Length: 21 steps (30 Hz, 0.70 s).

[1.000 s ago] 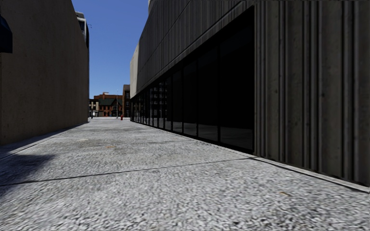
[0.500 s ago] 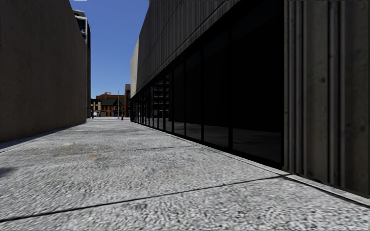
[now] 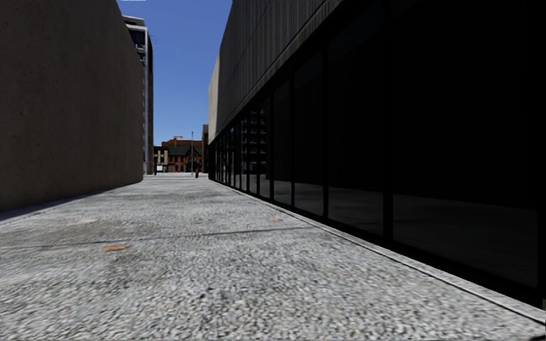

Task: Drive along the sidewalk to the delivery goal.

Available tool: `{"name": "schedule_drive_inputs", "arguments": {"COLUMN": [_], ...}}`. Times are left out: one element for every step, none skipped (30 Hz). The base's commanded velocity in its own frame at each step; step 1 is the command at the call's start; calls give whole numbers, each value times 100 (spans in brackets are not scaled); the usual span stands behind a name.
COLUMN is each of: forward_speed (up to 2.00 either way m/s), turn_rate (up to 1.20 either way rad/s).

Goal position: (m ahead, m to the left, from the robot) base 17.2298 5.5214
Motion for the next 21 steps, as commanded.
{"name": "schedule_drive_inputs", "arguments": {"forward_speed": [200, 200, 200, 200, 200, 200, 200, 200, 200, 200, 200, 200, 200, 200, 200, 200, 200, 200, 200, 200, 200], "turn_rate": [26, 26, 26, 26, 26, 26, 27, 27, 32, 38, 41, 41, 42, 42, 42, 42, 42, 42, 42, 42, 42]}}
